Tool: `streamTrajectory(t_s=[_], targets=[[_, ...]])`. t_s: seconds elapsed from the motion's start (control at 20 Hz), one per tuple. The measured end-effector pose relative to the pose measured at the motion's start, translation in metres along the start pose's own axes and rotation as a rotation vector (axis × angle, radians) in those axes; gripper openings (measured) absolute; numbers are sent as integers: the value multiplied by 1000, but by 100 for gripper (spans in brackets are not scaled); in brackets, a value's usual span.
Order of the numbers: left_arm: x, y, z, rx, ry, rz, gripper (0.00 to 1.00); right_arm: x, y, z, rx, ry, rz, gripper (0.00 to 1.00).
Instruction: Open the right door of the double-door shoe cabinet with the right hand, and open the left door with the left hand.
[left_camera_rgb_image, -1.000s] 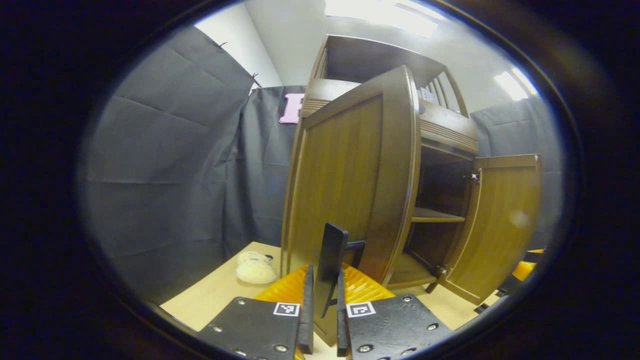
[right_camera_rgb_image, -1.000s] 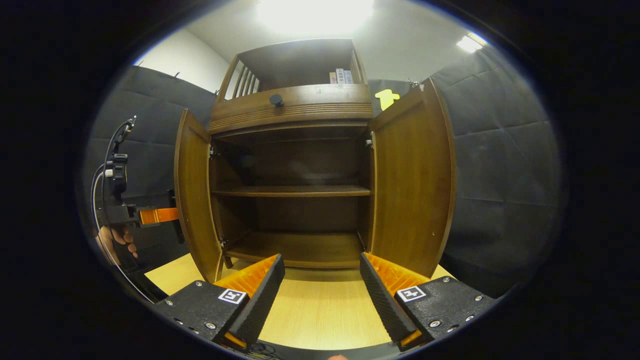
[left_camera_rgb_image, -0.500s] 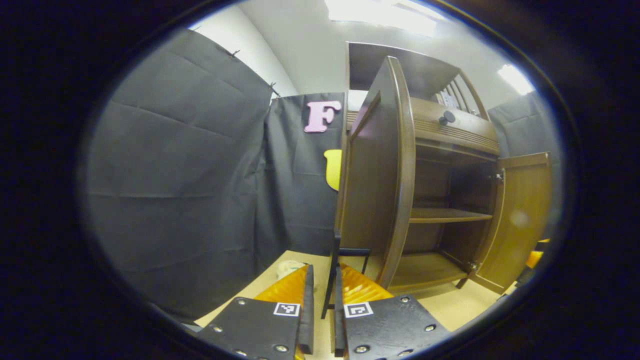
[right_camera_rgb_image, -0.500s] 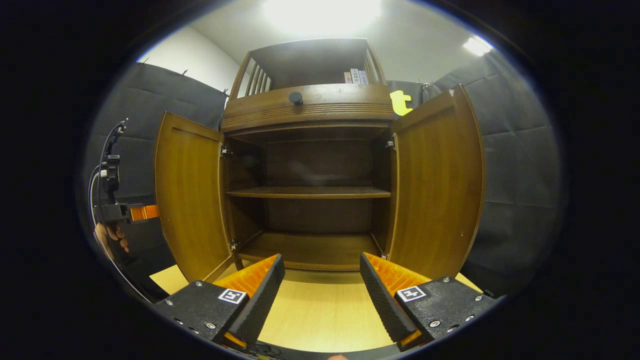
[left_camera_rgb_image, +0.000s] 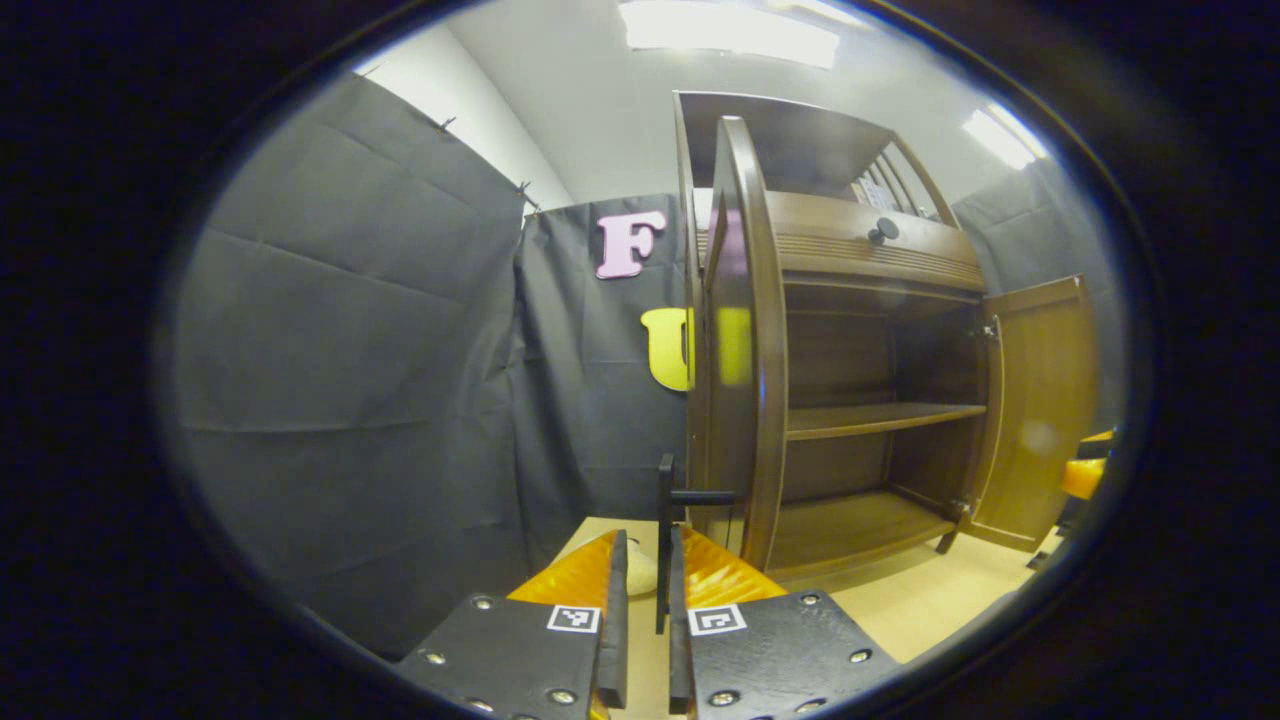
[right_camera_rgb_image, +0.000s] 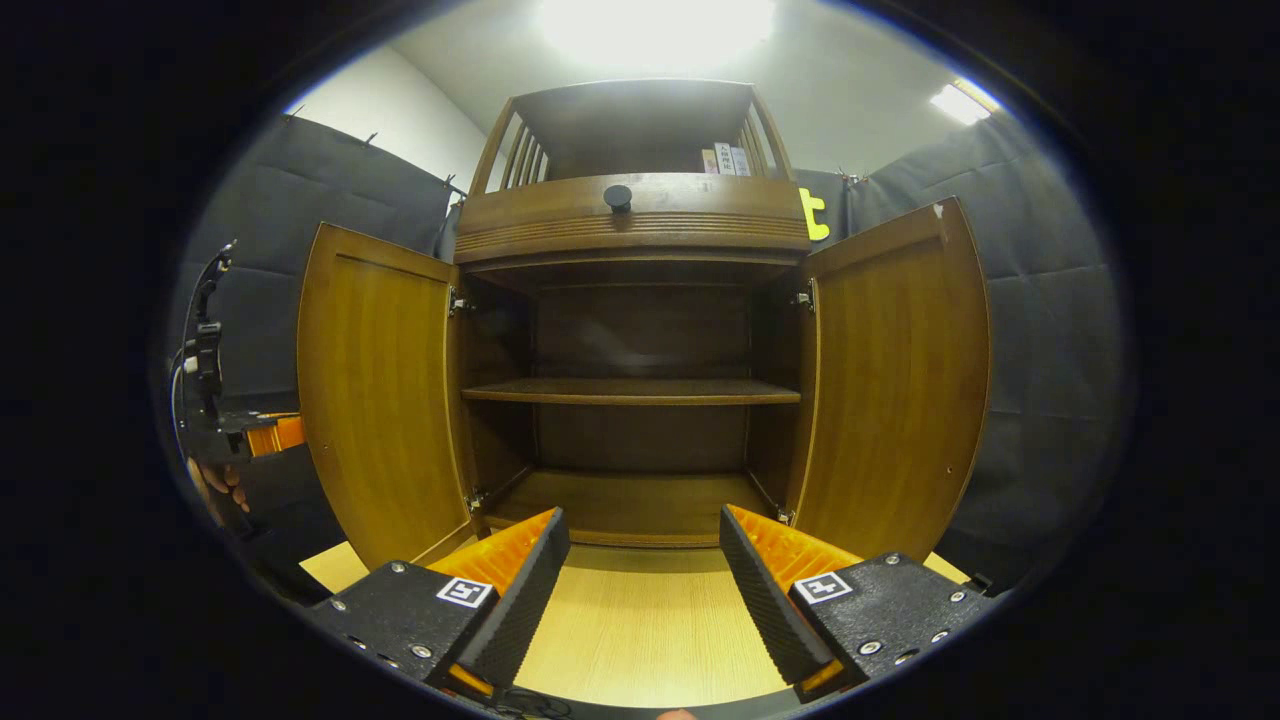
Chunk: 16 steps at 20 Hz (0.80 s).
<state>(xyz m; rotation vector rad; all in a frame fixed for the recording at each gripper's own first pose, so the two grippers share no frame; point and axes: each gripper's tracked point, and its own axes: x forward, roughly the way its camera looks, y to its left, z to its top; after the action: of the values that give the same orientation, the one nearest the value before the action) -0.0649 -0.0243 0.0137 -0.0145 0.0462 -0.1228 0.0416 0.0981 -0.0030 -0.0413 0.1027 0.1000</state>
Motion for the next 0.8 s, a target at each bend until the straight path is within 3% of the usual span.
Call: streamTrajectory(t_s=[0.3, 0.8], targets=[[-12, -4, 18, -5, -8, 17, 17, -10, 3, 9, 15, -24, -27, 93], [-116, -58, 40, -35, -48, 28, 20, -54, -36, 18, 20, -60, -34, 94]])
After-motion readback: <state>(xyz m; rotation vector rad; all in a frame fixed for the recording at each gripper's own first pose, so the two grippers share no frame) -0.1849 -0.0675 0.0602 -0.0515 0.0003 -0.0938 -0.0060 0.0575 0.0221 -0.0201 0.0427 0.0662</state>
